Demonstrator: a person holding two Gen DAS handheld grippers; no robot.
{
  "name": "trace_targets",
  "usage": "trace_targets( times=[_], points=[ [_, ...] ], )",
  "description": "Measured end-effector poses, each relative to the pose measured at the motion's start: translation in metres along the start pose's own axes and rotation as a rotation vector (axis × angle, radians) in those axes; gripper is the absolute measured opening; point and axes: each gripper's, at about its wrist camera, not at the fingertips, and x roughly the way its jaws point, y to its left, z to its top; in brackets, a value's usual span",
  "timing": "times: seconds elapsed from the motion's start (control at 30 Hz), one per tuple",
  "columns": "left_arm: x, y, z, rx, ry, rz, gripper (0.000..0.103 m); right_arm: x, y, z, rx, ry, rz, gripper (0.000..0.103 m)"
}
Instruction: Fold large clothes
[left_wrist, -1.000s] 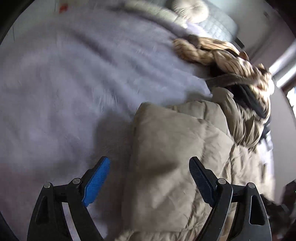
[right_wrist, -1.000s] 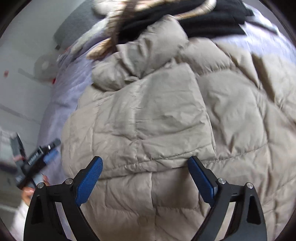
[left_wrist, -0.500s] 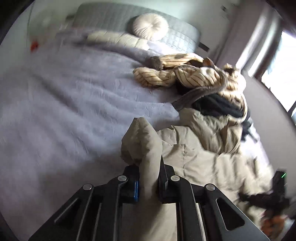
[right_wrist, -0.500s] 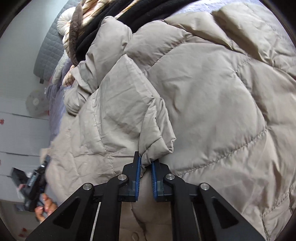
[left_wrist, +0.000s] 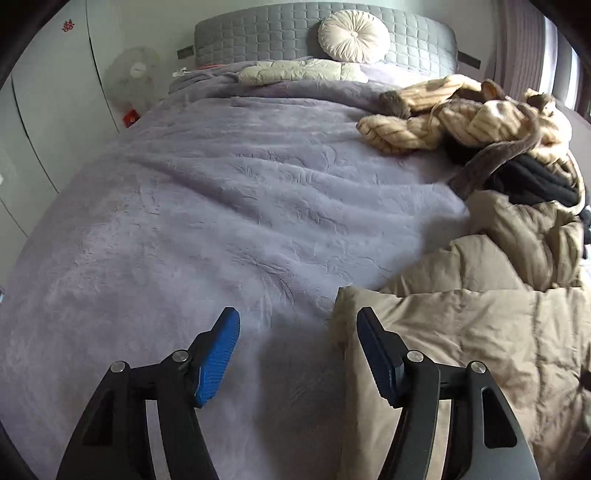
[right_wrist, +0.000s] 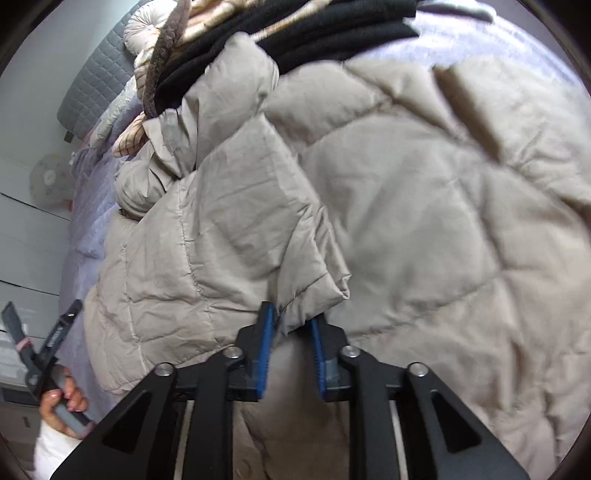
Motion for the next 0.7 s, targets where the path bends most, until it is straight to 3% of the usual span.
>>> trace_targets(
  times=[0.1, 0.17, 0.2, 0.27, 0.37, 0.47, 0.53, 0.7],
  points=[
    [-0.024, 0.002, -0.022, 0.009, 0.02, -0.082, 0.067, -0.041, -0.01, -0.004, -0.062, -0.121, -0.04, 0.024],
    [-0.028, -0.009, -0.039, 0.025, 0.052, -0.121, 0.067, -0.041, -0.001, 0.002, -0.109, -0.122, 0.0, 0.022],
    [-0.027, -0.016, -0.048, 0.038, 0.069, -0.125, 0.067, -0.056, -0.021, -0.016, -0.132, -0.102, 0.02, 0.02],
    [-0.013, -0.032, -0.067, 0.052, 0.118, -0.098, 0.067, -0.035, -0.015, -0.016, -0.181, -0.044, 0.053, 0.019],
    [0.012, -0.036, -0.082, -0.006, 0.155, -0.095, 0.067, -0.003, -0.033, -0.026, -0.193, 0.044, -0.017, 0.015],
    [0.019, -0.035, -0.081, -0.044, 0.164, -0.073, 0.077, 0.0, -0.052, -0.02, -0.126, 0.039, 0.003, 0.011],
    [0.016, -0.033, -0.078, -0.045, 0.175, -0.063, 0.077, -0.003, -0.061, -0.01, -0.088, 0.028, -0.037, 0.011],
    [-0.016, -0.045, -0.075, 0.011, 0.162, -0.025, 0.077, -0.026, -0.083, 0.001, -0.038, 0.021, 0.008, 0.016]
  ],
)
